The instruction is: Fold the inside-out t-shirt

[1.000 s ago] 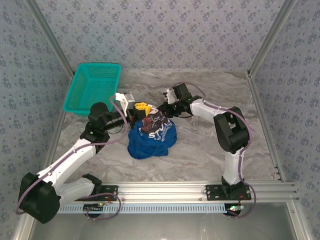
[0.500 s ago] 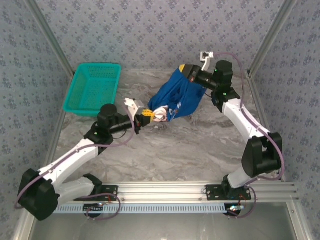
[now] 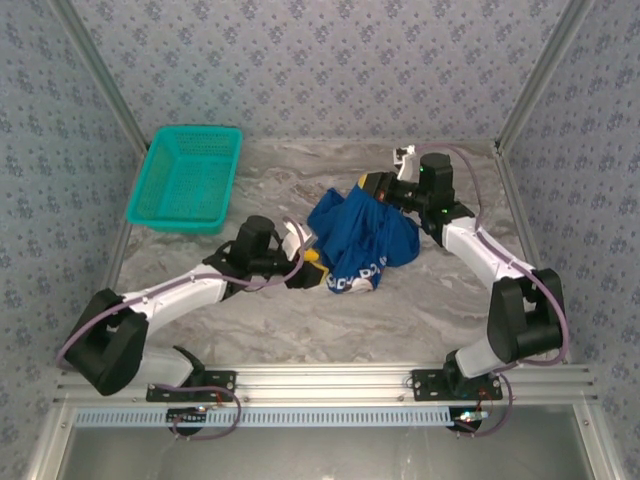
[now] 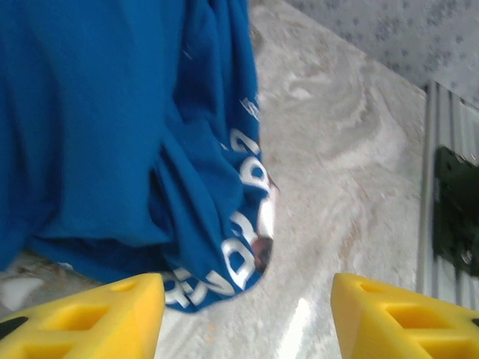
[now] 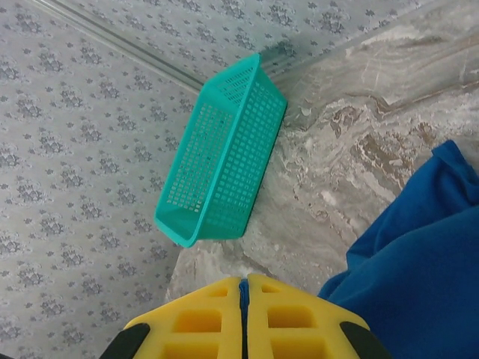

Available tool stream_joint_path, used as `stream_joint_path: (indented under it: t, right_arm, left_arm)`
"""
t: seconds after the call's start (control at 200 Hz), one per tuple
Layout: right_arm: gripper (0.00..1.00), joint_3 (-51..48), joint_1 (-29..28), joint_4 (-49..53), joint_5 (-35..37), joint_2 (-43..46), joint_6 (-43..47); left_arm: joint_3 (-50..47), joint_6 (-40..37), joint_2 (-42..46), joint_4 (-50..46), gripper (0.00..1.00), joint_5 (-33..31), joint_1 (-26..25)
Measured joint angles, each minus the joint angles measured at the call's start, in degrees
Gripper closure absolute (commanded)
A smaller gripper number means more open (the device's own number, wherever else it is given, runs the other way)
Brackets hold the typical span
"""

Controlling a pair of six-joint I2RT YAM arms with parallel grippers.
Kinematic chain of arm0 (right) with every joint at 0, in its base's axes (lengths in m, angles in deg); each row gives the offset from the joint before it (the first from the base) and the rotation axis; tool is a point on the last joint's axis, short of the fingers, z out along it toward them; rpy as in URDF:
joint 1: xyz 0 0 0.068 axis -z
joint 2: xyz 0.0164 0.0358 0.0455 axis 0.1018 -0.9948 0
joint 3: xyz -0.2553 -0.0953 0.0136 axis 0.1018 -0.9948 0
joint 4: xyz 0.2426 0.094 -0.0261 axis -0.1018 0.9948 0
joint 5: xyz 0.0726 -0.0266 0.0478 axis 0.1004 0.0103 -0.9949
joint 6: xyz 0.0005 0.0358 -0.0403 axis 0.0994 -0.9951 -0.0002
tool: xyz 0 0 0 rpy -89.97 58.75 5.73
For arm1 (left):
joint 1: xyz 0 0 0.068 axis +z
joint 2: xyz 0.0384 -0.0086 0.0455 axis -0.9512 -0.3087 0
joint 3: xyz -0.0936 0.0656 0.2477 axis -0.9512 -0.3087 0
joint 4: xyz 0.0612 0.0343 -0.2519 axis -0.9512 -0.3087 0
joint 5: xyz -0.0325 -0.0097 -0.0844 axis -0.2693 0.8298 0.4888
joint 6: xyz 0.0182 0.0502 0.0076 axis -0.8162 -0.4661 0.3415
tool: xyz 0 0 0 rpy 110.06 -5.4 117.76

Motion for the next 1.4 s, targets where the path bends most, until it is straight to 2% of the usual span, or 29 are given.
stream_joint_path:
  t: [0.16,0.305,0.335,0.395,0.45,0.51,0.545,0.585,0.66,0.73,0.799,0.874,1.024,1.109,1.224,1.399]
  right_arm:
    - [1.0,0.0,-0.9,2.4,0.0,1.4,-0.4]
    - [1.0,0.1,-1.4,5.5,0.0,1.8,-1.0]
    - [1.0,0.2,-1.4,6.3,0.0,1.9,-1.1]
    - [1.0,0.8,-1.4,7.9,0.0,2.1,-1.2]
    - [1.0,1.7,-1.2,10.0,0.0,2.4,-0.9]
    - [0.94,3.5,-0.7,13.5,0.2,2.7,0.7]
    - [0.91,5.7,-0.3,17.4,1.3,2.6,3.2]
    - [0.81,8.8,0.1,22.4,3.8,2.4,6.5]
    - [0.65,16.2,-0.1,31.5,13.3,1.9,13.8]
    - [0.54,20.2,-1.2,35.6,21.9,2.2,19.8]
    - [0.39,20.1,-2.9,37.6,26.7,4.0,24.7]
    - [0.32,16.1,-4.7,38.1,27.4,7.4,28.5]
    - [0.15,2.1,-10.0,36.6,23.9,17.6,32.8]
    - [0.11,-5.6,-14.7,34.0,24.1,21.2,34.1]
    - [0.1,-11.5,-19.4,29.2,28.2,19.5,34.2]
    - [0.18,-12.9,-18.1,21.2,34.2,11.4,34.7]
  left_arm:
    - [9.9,-0.2,-6.8,-0.3,0.32,-11.7,-3.5]
    - [18.8,-1.1,-16.8,0.0,0.29,-17.9,-5.8]
    - [20.5,-1.4,-19.0,0.0,0.31,-19.3,-6.1]
    - [23.4,-2.0,-22.6,0.1,0.49,-21.4,-6.3]
    - [25.5,-1.6,-25.0,-0.1,0.77,-21.2,-6.0]
    - [27.6,-0.8,-26.6,-1.2,1.0,-18.4,-5.0]
    - [28.2,0.4,-26.7,-1.5,1.0,-15.9,-4.2]
    - [28.5,2.4,-26.2,-1.3,1.0,-12.1,-2.9]
    - [28.3,8.1,-24.4,-0.4,1.0,-4.7,0.1]
    - [26.8,13.7,-21.4,0.9,1.0,0.3,2.9]
    - [25.2,18.1,-18.1,1.0,1.0,3.3,5.0]
    - [24.6,21.7,-15.4,0.7,1.0,5.4,5.5]
    - [24.6,27.4,-14.1,0.0,1.0,7.9,5.2]
    - [24.6,29.5,-14.1,-1.6,1.0,8.2,5.2]
    - [24.6,30.7,-14.1,-3.6,1.0,8.3,5.2]
    - [24.7,30.4,-14.0,-6.4,1.0,8.6,5.2]
